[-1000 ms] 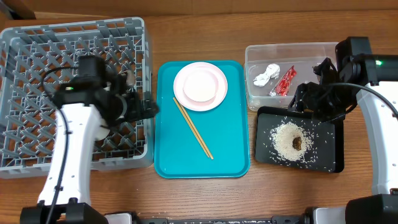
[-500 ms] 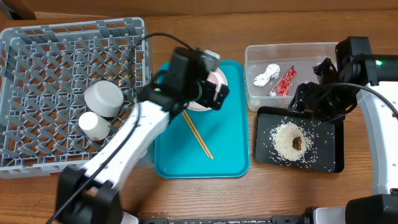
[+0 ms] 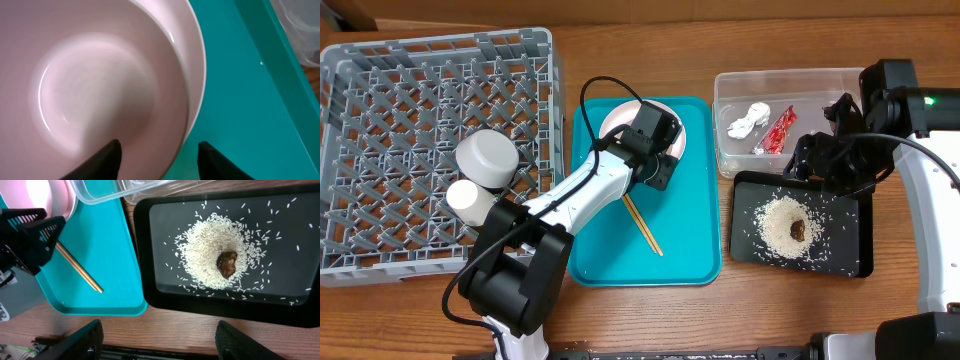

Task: Sort waste into correct bins and load items into the dishwasher
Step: 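Reach the left gripper to the pink bowl and grasp its rim, then carry the pink bowl to the dish rack and set it down, then grasp the white plate with the left gripper and lift it toward the rack, then stand the white plate upright in the rack and release it, then reach the left gripper to the chopsticks on the teal tray and pinch them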

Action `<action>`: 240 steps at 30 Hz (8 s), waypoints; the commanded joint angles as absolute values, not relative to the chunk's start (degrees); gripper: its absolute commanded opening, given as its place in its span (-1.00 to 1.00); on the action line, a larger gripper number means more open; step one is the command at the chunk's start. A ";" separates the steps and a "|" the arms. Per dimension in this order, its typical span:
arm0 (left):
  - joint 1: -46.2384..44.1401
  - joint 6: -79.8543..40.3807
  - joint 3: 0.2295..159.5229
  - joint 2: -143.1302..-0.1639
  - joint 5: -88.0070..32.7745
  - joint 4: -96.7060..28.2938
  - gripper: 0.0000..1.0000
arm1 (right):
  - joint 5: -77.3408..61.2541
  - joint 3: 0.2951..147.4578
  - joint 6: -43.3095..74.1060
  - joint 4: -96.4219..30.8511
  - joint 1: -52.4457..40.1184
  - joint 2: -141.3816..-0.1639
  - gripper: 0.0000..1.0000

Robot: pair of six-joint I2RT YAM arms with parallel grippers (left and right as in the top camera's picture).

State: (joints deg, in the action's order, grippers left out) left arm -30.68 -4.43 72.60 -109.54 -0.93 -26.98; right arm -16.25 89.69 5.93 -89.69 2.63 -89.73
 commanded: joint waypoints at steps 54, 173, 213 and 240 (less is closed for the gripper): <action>24.91 6.15 98.48 -122.96 -78.67 -40.25 -0.92 | -16.10 90.94 5.54 -91.92 2.74 -88.62 0.47; 19.90 3.25 117.82 -125.62 -76.09 -61.47 0.91 | -5.39 90.94 11.11 -92.77 2.76 -88.62 0.68; -44.56 10.09 77.78 -103.77 -0.84 -65.78 0.98 | 1.43 90.94 16.71 -94.48 5.39 -88.62 0.75; -45.28 -0.01 60.03 -103.77 8.97 -50.63 0.31 | 1.39 90.94 16.71 -94.89 5.39 -88.62 0.75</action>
